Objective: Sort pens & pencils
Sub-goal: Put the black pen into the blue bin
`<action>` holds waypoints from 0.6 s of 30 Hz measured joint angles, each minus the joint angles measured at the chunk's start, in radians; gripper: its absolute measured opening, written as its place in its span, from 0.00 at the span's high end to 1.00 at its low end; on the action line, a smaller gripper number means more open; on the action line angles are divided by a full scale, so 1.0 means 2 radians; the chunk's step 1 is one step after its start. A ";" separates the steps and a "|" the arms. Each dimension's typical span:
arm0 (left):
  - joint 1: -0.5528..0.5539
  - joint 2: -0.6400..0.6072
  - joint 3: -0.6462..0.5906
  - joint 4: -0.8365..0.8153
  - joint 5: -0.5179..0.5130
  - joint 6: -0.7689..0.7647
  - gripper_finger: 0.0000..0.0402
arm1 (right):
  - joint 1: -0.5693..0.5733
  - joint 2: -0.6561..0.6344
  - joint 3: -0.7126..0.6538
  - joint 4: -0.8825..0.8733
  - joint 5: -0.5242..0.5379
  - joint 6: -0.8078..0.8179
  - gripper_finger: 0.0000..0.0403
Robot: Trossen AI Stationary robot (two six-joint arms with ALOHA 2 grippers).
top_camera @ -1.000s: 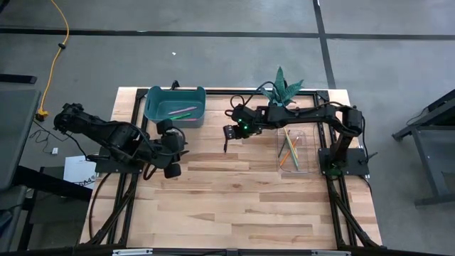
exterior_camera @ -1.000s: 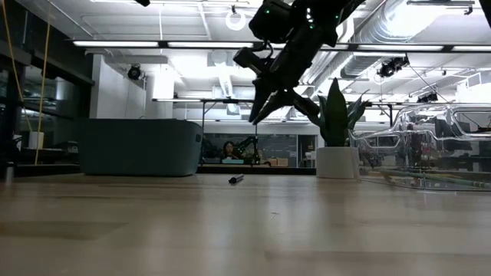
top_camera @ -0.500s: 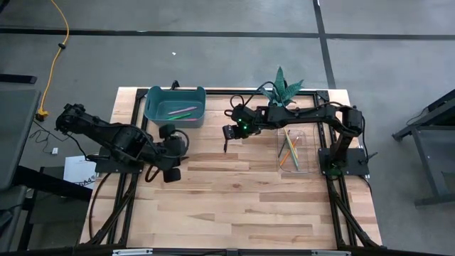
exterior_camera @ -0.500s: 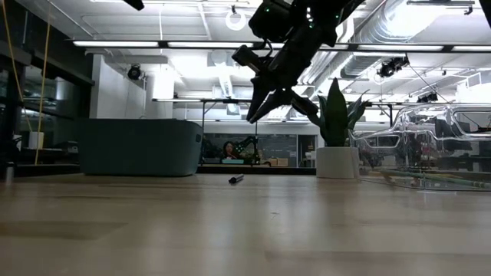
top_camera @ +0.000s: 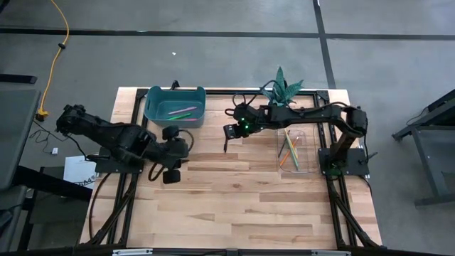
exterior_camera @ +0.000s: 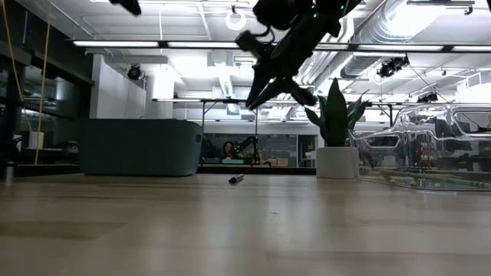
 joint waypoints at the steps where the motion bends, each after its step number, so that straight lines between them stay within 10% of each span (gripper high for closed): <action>1: 0.011 0.002 -0.005 0.001 0.018 0.011 0.72 | 0.000 -0.006 0.000 -0.003 0.001 -0.004 0.95; 18: 0.167 0.032 -0.127 0.199 0.155 0.070 0.72 | 0.070 -0.209 0.000 -0.052 0.109 -0.085 0.95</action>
